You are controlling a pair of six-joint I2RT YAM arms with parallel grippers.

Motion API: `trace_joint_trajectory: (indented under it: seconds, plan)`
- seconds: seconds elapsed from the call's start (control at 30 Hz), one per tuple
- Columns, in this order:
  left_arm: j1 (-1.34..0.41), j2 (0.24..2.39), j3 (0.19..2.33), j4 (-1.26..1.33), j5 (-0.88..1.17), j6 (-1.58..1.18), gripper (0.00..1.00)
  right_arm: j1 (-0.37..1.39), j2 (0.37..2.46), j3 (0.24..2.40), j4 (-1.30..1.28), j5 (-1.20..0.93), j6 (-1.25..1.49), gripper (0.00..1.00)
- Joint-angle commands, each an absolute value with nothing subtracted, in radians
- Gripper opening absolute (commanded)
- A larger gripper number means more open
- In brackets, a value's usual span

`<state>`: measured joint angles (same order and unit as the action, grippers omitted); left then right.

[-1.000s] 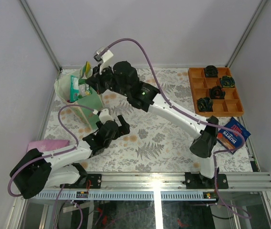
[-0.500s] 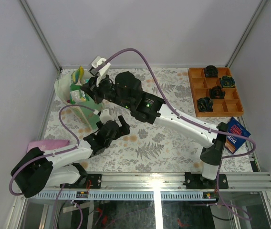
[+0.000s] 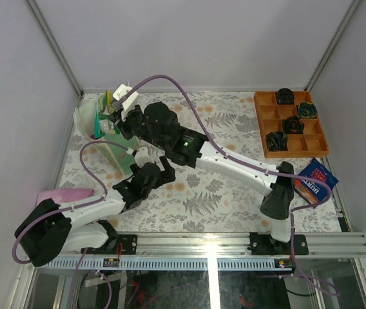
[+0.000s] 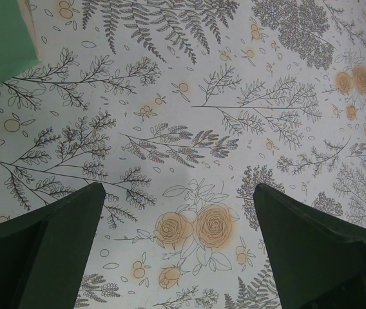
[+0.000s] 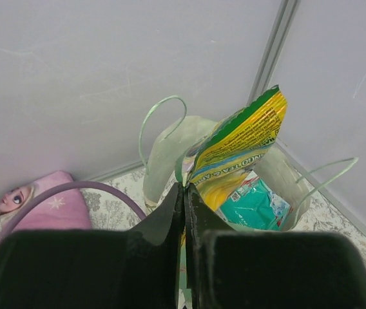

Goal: Place the snacks into the paper bag
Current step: Place the snack in the paper bag.

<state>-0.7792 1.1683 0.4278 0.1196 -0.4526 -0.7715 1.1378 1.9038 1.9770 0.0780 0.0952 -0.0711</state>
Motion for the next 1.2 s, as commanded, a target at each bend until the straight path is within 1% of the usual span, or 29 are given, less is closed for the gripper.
trace_joint_trajectory:
  seconds: [0.0,0.17,0.43,0.73,0.9,0.97,1.03,1.1,1.13,1.17]
  plan:
    - [-0.787,1.175,0.438,0.155,-0.471,-0.755,1.00,1.137,1.907,1.993,0.252,0.133,-0.135,0.00]
    - [-0.786,1.174,0.437,0.155,-0.471,-0.753,1.00,1.121,1.955,2.036,0.268,0.140,-0.151,0.00]
    - [-0.786,1.182,0.442,0.159,-0.477,-0.748,1.00,1.035,2.059,2.105,0.266,0.075,-0.062,0.00]
    - [-0.784,1.201,0.451,0.157,-0.482,-0.741,1.00,1.019,2.157,2.207,0.233,0.006,-0.045,0.00]
    - [-0.784,1.204,0.454,0.159,-0.484,-0.738,1.00,1.019,2.174,2.216,0.200,-0.021,-0.033,0.01]
    - [-0.784,1.206,0.456,0.158,-0.482,-0.738,1.00,1.019,2.155,2.183,0.205,-0.022,-0.030,0.07]
    - [-0.785,1.206,0.457,0.159,-0.482,-0.738,1.00,1.019,2.124,2.138,0.221,-0.023,-0.030,0.19]
    - [-0.784,1.205,0.456,0.159,-0.482,-0.738,1.00,1.019,2.093,2.095,0.241,-0.026,-0.028,0.27]
    - [-0.784,1.204,0.456,0.159,-0.481,-0.738,1.00,1.019,2.082,2.074,0.245,-0.025,-0.027,0.33]
    - [-0.784,1.203,0.456,0.158,-0.483,-0.739,1.00,1.019,2.073,2.064,0.248,-0.025,-0.029,0.36]
